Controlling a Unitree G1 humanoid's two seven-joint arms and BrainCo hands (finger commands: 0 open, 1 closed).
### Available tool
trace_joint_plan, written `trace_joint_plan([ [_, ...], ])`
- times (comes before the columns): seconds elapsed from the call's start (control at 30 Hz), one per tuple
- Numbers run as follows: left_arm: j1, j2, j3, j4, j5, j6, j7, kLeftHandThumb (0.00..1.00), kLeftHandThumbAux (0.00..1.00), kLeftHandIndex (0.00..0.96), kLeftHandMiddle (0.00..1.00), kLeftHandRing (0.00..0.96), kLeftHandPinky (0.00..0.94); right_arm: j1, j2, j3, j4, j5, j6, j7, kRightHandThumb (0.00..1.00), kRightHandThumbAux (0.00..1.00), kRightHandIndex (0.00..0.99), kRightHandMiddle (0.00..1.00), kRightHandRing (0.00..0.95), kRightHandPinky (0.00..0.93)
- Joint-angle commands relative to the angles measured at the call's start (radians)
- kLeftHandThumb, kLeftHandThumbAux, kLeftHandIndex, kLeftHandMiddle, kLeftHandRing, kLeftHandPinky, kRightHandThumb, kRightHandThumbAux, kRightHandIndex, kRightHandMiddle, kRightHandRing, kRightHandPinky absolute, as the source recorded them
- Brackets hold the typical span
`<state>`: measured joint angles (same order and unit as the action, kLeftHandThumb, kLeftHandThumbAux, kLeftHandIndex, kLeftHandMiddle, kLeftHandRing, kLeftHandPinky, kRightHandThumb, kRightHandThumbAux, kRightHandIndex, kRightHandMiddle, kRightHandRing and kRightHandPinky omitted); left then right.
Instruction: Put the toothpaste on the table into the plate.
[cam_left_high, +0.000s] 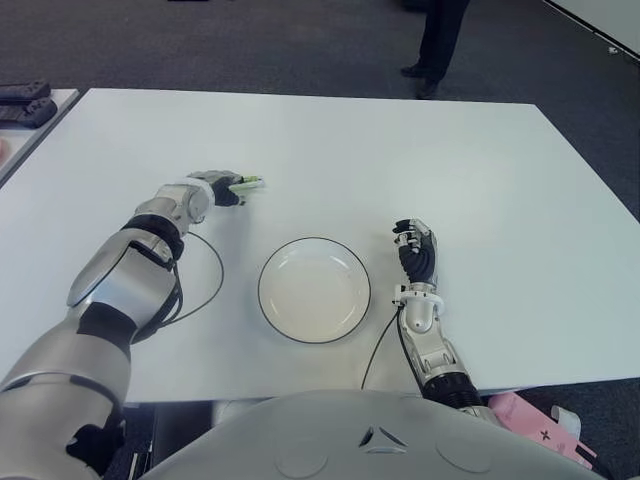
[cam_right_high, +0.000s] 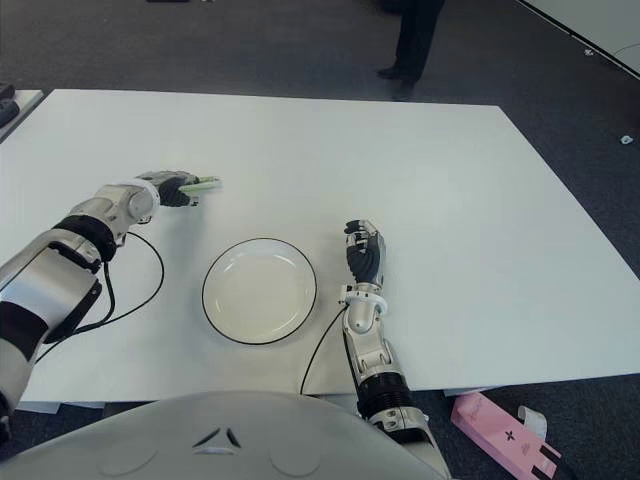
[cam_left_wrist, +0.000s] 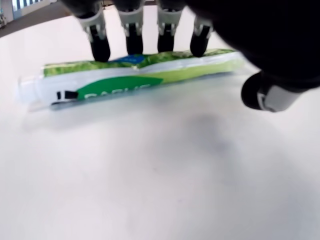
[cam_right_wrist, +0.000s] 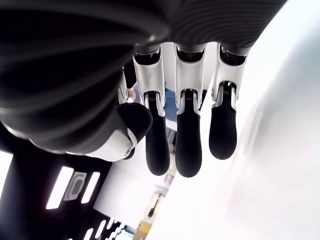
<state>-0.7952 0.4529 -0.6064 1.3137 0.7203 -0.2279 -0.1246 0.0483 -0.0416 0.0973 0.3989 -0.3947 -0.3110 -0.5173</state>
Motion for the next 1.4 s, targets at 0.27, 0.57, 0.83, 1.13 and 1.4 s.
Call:
trace_joint_plan([
  [0.27, 0.150, 0.017, -0.015, -0.032, -0.032, -0.110, -0.189, 0.455, 0.382, 0.051, 0.062, 0.095, 0.152, 0.006, -0.004, -0.002, 0.021, -0.001, 0.035, 0.013, 0.836, 0.691, 0.411, 0.466, 0.481, 0.484],
  [0.57, 0.250, 0.104, 0.018, -0.234, -0.135, -0.204, -0.316, 0.452, 0.384, 0.067, 0.066, 0.092, 0.136, 0.000, -0.001, 0.000, 0.027, -0.004, 0.044, 0.013, 0.838, 0.690, 0.422, 0.460, 0.457, 0.443],
  [0.83, 0.429, 0.243, 0.076, -0.701, -0.260, -0.130, -0.472, 0.469, 0.382, 0.062, 0.076, 0.092, 0.135, 0.000, 0.005, -0.002, 0.020, 0.005, 0.050, 0.021, 0.840, 0.688, 0.436, 0.452, 0.436, 0.422],
  [1.13, 0.535, 0.321, 0.123, -0.955, -0.291, -0.055, -0.540, 0.486, 0.378, 0.030, 0.093, 0.095, 0.125, -0.004, 0.008, 0.000, 0.021, 0.003, 0.053, 0.019, 0.841, 0.688, 0.444, 0.448, 0.425, 0.415],
  [1.4, 0.593, 0.375, 0.194, -1.096, -0.321, -0.030, -0.566, 0.433, 0.362, 0.002, 0.092, 0.090, 0.122, -0.006, 0.011, -0.001, 0.022, 0.008, 0.054, 0.021, 0.842, 0.688, 0.445, 0.446, 0.421, 0.410],
])
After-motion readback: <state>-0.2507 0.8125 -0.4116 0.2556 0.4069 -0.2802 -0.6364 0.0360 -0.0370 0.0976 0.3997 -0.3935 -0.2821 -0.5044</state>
